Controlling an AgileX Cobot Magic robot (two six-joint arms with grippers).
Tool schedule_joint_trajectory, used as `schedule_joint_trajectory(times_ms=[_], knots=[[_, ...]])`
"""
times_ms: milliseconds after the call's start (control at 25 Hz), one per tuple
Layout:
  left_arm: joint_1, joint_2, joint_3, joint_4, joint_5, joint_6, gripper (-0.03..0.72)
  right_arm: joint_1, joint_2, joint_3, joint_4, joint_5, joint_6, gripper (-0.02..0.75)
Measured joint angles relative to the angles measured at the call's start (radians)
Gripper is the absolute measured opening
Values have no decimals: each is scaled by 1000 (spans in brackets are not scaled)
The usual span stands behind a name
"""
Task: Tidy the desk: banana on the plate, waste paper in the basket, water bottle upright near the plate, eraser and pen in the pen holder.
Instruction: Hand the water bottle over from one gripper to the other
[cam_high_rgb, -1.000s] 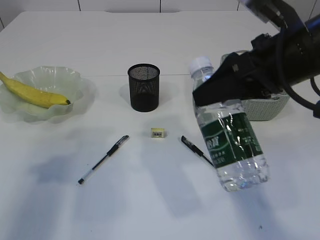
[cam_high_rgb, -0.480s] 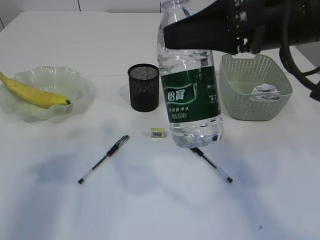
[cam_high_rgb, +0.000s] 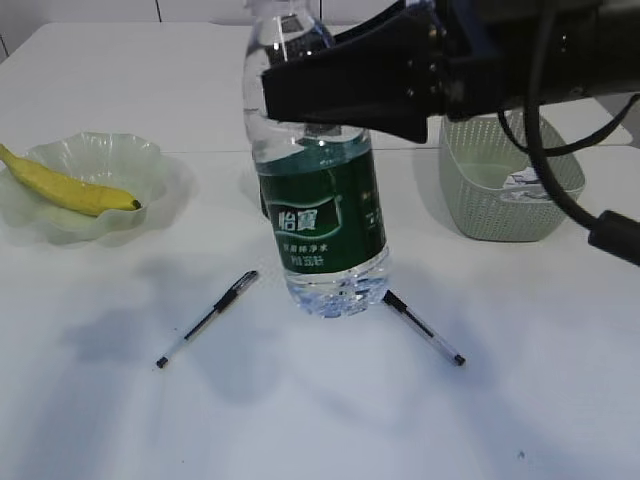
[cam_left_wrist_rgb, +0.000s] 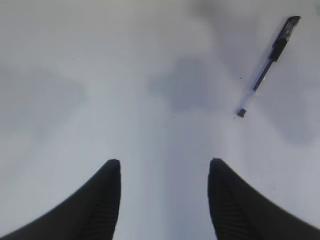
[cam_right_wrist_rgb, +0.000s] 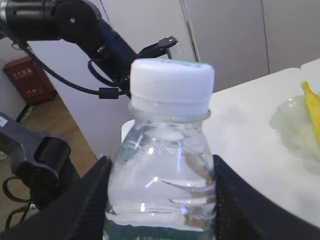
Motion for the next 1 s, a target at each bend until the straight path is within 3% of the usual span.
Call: schedule_joint_trajectory(times_ms=[600, 1000], knots=[[0, 0, 0, 41, -16, 0, 387, 13, 12, 0, 60, 1, -59, 401], [-9, 0, 4, -27, -217, 20, 386, 13, 12, 0, 60, 1, -60, 401]])
